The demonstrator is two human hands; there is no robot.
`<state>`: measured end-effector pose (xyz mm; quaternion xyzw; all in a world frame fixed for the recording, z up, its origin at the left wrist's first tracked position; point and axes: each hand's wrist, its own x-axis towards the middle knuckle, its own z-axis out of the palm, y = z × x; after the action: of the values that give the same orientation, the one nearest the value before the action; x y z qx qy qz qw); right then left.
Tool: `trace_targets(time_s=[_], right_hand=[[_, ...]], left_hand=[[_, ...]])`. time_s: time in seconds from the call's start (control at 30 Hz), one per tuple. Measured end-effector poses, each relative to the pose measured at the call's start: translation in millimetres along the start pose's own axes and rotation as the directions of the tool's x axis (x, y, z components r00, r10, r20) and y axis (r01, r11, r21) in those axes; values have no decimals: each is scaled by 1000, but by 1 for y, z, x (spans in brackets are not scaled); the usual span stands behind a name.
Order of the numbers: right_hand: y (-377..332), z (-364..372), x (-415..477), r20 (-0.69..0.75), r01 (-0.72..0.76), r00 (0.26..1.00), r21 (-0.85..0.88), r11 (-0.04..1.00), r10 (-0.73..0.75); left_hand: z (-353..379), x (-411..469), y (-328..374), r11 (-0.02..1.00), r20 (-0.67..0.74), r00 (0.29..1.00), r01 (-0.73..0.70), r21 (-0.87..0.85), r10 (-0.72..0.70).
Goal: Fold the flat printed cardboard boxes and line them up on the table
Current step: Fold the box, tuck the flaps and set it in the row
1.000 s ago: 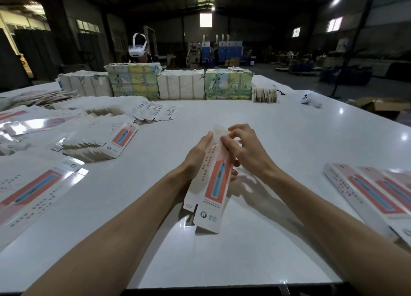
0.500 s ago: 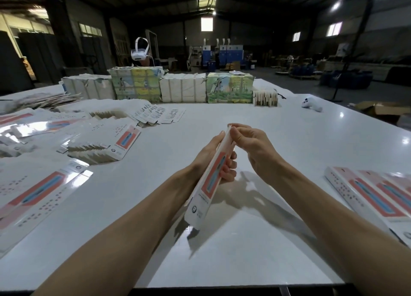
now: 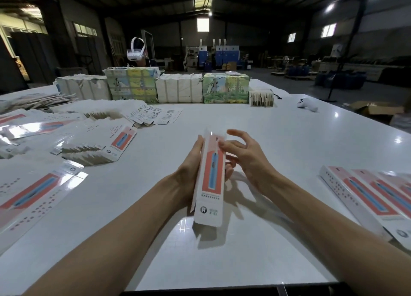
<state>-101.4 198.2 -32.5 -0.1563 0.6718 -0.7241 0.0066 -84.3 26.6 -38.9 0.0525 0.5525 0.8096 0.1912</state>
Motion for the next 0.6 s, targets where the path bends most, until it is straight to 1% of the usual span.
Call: trace_targets(time_s=[0.07, 0.13, 0.2, 0.23, 0.27, 0.3, 0.33, 0.4, 0.47, 0.53, 0.6], right_hand=[[1, -3, 0, 7, 11, 1000, 33, 999, -11], [2, -4, 1, -11, 21, 1000, 49, 999, -20], [2, -6, 4, -61, 48, 997, 45, 998, -46], [3, -8, 5, -83, 61, 995, 32, 998, -58], [3, -9, 6, -96, 69, 993, 10, 998, -68], [4, -10, 6, -99, 74, 992, -18, 997, -75], [4, -10, 5, -97, 74, 992, -42, 996, -78], [5, -8, 3, -100, 68, 992, -56, 996, -74], [4, -7, 2, -114, 70, 991, -45, 997, -74], [2, -7, 1, -121, 77, 989, -41, 996, -81], [3, -5, 0, -118, 79, 989, -52, 996, -84]], left_hand=[[5, 2, -3, 1000, -12, 1000, -15, -5, 15], [11, 5, -5, 995, -114, 990, -80, 51, 86], [12, 9, -7, 963, -244, 943, -178, 200, 225], [11, 10, -9, 927, -270, 913, -223, 300, 307], [9, 9, -9, 890, -258, 893, -260, 375, 369], [9, 8, -9, 868, -224, 890, -285, 406, 397], [9, 7, -8, 873, -182, 905, -292, 391, 384], [12, 6, -6, 905, -93, 946, -264, 334, 310], [13, 10, -7, 884, -29, 956, -258, 391, 292], [12, 15, -8, 842, -3, 952, -270, 467, 307], [12, 16, -6, 830, -29, 948, -262, 493, 316]])
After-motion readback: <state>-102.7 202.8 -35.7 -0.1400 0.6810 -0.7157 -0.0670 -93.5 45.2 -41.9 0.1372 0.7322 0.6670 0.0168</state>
